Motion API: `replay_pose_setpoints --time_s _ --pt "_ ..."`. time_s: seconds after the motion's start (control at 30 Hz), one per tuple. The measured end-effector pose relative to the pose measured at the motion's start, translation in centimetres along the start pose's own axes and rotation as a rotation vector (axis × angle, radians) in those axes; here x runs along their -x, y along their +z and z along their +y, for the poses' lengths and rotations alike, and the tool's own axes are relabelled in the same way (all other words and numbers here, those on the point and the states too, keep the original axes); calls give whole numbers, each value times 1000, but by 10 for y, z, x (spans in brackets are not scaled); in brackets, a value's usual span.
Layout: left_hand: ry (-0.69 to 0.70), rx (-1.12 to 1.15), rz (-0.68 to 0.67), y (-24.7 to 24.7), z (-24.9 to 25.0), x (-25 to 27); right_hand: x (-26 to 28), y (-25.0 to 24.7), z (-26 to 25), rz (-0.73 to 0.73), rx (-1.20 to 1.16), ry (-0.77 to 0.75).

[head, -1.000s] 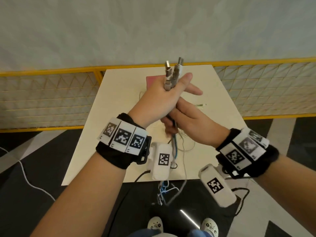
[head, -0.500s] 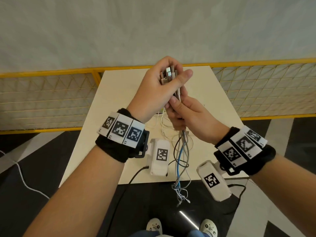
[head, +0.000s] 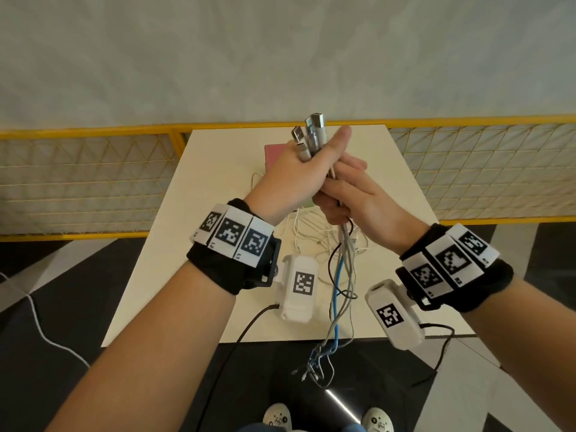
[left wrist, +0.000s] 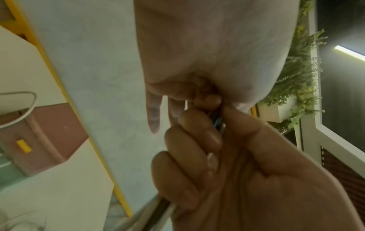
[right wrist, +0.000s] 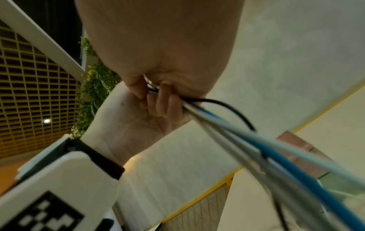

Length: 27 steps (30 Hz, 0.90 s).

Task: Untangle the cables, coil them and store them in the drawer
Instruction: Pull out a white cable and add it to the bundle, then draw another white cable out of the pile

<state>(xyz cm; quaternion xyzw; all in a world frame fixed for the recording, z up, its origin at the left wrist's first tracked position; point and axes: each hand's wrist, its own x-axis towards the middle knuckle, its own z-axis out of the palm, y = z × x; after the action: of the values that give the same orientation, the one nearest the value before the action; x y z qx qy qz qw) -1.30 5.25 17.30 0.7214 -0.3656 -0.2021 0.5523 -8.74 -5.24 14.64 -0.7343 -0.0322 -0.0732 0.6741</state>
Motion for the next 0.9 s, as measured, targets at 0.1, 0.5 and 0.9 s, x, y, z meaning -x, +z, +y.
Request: replay_pose_setpoints --time_s 0.1,0.5,0.9 --pt "54 33 145 0 1 -5 -6 -5 10 -80 205 -73" --pt "-42 387 403 -30 -22 -18 -27 -3 124 -478 645 197" --pt "-246 194 454 -38 -74 -10 -39 -16 219 -448 980 659"
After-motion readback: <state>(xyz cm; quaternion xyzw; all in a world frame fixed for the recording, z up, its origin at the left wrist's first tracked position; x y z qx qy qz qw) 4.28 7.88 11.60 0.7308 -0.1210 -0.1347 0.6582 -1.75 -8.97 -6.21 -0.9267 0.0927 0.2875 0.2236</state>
